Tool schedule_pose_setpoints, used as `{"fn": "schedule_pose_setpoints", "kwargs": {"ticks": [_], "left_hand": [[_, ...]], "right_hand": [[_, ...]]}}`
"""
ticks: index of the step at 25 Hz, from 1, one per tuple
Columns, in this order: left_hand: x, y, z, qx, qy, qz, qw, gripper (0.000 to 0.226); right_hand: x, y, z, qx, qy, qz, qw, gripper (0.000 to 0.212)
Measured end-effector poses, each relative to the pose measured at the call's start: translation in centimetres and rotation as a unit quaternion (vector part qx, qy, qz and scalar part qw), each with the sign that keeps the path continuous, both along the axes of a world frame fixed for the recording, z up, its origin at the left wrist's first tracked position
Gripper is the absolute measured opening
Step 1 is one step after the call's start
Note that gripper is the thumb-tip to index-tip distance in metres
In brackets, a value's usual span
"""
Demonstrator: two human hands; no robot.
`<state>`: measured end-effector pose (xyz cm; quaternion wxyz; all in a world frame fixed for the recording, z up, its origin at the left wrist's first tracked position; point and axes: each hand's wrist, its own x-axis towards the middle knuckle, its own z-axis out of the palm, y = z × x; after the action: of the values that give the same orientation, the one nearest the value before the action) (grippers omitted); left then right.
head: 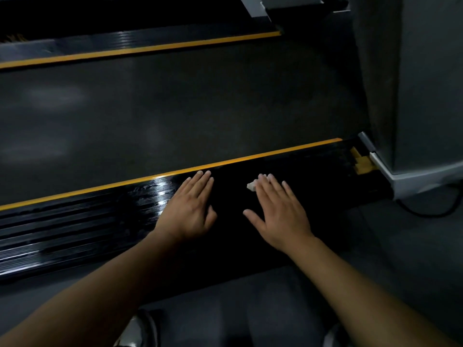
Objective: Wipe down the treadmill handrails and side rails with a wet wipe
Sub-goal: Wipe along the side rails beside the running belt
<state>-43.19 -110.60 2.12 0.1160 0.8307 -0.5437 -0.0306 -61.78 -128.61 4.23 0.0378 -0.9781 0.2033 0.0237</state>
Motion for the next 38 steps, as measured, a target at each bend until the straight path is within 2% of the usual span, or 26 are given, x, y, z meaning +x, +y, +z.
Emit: {"fn": "schedule_pose_setpoints", "kwargs": {"ticks": [3, 7, 12, 15, 19, 22, 26, 30, 33, 37, 38], "left_hand": [[-0.1, -0.1, -0.1, 0.000, -0.005, -0.003, 1.000, 0.074], [0.0, -0.1, 0.1, 0.007, 0.001, -0.001, 1.000, 0.074], [-0.1, -0.1, 0.2, 0.007, 0.002, -0.003, 1.000, 0.074], [-0.1, -0.1, 0.1, 0.004, 0.000, -0.001, 1.000, 0.073], [-0.3, -0.1, 0.2, -0.001, 0.001, -0.002, 1.000, 0.073], [-0.2, -0.2, 0.4, 0.003, 0.004, 0.000, 1.000, 0.074], [-0.3, 0.0, 0.6, 0.010, 0.002, -0.002, 1.000, 0.075], [-0.2, -0.1, 0.6, 0.007, -0.001, -0.002, 1.000, 0.074], [-0.2, 0.0, 0.5, 0.008, 0.000, -0.004, 1.000, 0.074], [-0.3, -0.1, 0.7, 0.010, -0.010, -0.003, 1.000, 0.073], [-0.4, 0.0, 0.9, 0.012, -0.012, 0.002, 1.000, 0.074]], "right_hand": [[-0.8, 1.3, -1.1, -0.014, -0.011, 0.055, 0.998, 0.088], [-1.4, 0.1, -0.8, -0.021, -0.030, 0.008, 0.999, 0.084], [-1.7, 1.4, -1.6, -0.039, -0.035, 0.067, 0.996, 0.083], [-1.9, 1.1, -1.5, -0.038, -0.054, 0.014, 0.998, 0.080], [-2.5, 2.4, -2.6, -0.055, -0.072, 0.068, 0.994, 0.078], [-3.0, 1.5, -2.6, -0.052, -0.096, 0.013, 0.994, 0.076], [-3.7, 2.1, -3.3, -0.077, -0.101, 0.068, 0.989, 0.077], [-4.3, 1.4, -3.2, -0.073, -0.116, 0.008, 0.990, 0.076], [-4.8, 2.3, -3.9, -0.082, -0.119, 0.068, 0.987, 0.075], [-5.8, 0.6, -3.7, -0.064, -0.128, -0.038, 0.989, 0.073], [-5.9, 1.0, -3.9, -0.063, -0.118, -0.033, 0.990, 0.076]]}}
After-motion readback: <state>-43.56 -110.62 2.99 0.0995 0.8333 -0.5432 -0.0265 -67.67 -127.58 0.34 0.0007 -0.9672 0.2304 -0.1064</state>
